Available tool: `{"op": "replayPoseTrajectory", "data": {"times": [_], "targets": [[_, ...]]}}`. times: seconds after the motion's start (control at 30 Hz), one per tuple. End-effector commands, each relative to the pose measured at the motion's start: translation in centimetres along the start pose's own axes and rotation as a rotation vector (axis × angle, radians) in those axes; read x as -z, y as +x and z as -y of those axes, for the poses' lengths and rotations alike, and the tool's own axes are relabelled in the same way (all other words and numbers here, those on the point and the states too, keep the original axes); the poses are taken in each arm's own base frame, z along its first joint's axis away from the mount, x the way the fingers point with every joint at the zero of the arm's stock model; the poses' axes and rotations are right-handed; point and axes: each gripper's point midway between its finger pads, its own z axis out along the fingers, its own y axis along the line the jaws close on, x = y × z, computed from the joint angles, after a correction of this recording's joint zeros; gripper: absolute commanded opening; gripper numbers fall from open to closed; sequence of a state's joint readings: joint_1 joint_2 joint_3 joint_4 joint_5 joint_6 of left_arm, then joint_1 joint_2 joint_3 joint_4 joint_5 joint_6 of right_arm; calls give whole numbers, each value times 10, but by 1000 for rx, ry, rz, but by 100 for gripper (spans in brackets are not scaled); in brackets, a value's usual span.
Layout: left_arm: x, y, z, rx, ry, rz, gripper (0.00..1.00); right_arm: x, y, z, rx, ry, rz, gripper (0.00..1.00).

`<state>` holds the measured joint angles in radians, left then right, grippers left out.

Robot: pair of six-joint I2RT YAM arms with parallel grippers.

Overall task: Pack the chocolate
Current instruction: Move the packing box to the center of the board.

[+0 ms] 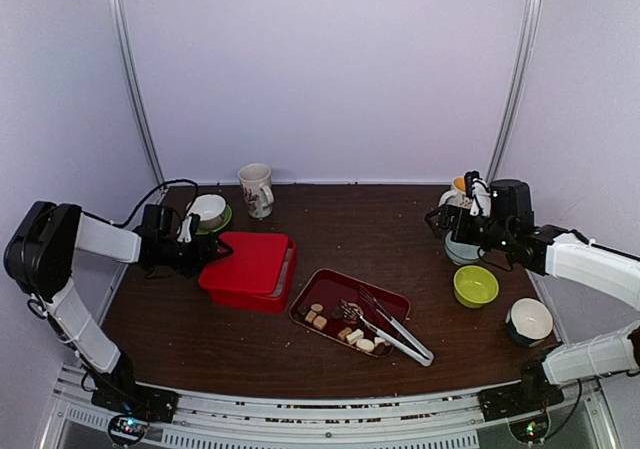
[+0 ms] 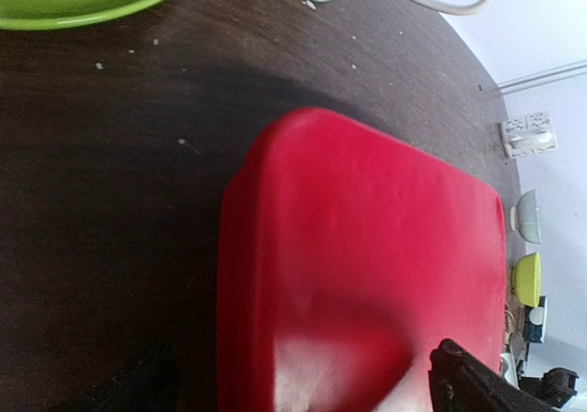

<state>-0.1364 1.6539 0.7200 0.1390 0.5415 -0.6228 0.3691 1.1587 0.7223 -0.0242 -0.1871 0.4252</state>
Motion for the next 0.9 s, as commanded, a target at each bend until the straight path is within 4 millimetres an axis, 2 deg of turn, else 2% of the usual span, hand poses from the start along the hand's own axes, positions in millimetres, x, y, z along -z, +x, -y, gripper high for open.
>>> {"op": "replayPoseTrajectory", "data": {"times": [0.0,0.23,0.5,0.87], "targets": [[-6,-7,24,-15,180,11,98,-2,-5,-7,-6,-28,14,100],[-12,13,25,45,258,-33,98,-3,-6,-8,-10,-32,16,100],[-11,31,35,83,286,-46,98,-6,-8,-12,-16,-47,14,100],[0,48,52,132,345,-33,98,-6,-7,-14,-27,-54,9,100]]}}
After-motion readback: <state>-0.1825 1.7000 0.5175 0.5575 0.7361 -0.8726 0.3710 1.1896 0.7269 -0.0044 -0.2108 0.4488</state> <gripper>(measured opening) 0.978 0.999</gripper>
